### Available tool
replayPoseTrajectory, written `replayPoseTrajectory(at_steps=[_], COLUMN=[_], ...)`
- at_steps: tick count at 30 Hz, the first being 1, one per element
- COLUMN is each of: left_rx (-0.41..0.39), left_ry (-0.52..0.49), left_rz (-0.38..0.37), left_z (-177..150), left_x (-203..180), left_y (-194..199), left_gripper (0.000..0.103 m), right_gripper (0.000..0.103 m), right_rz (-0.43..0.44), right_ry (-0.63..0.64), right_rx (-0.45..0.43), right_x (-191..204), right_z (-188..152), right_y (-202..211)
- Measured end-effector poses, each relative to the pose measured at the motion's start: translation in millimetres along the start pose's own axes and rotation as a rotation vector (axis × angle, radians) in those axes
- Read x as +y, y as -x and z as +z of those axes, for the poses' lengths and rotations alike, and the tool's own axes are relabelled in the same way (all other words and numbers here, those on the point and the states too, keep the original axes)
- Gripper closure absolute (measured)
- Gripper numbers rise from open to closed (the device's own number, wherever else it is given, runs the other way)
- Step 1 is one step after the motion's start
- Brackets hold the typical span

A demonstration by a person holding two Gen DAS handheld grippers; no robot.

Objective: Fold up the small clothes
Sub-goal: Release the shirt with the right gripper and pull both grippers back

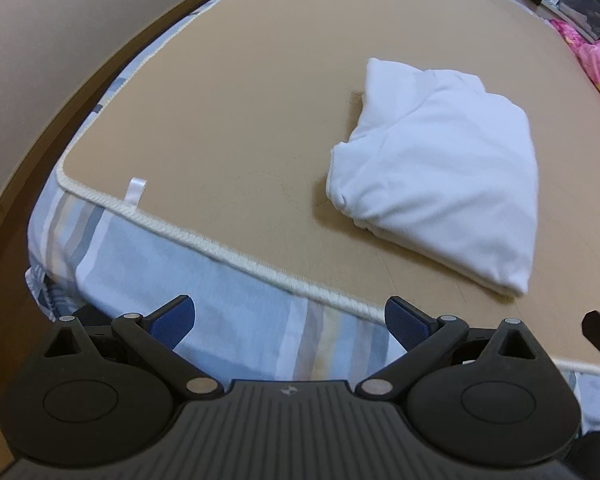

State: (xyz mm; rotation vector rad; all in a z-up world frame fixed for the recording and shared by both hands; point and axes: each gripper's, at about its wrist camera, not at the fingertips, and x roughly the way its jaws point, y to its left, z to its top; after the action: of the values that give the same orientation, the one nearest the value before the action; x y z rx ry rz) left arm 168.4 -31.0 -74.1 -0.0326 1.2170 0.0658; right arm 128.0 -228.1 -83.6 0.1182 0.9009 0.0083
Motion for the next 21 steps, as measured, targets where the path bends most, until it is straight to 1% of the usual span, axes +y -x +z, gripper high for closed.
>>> replayPoseTrajectory(at_steps=[3, 6, 8, 12, 14, 18, 21], left_rx=[-0.014, -0.046, -0.054, -0.053, -0.063, -0.066, -0.058], left_ry=[-0.018, -0.032, -0.03, -0.028, -0.042, -0.048, -0.025], left_rz=[-0.013, -0.021, -0.027, -0.041, -0.032, -0.044, -0.079], left_z=[-11, -20, -25, -34, -37, -39, -34], left_x=[-2, -5, -6, -8, -10, -12, -11], left_y=[17, 32, 38, 44, 46, 50, 48], left_gripper=[0.001, 0.001, 0.001, 0.001, 0.001, 0.001, 0.001], right_gripper=[0.016, 0.016, 0.016, 0.015, 0.015, 0.015, 0.014], right_rz=[-0.001, -0.035, -0.047, -0.034, -0.045, -0.058, -0.047], right_ry=[0.021, 0.054, 0.05, 0.034, 0.048, 0.059, 0.049], right_rx=[-0.002, -0.027, -0.037, -0.038, -0.045, -0.052, -0.044], right_x=[4, 5, 3, 0, 0, -2, -6], right_z=[-9, -11, -13, -18, -20, -22, -20], right_y=[15, 28, 35, 45, 49, 55, 54])
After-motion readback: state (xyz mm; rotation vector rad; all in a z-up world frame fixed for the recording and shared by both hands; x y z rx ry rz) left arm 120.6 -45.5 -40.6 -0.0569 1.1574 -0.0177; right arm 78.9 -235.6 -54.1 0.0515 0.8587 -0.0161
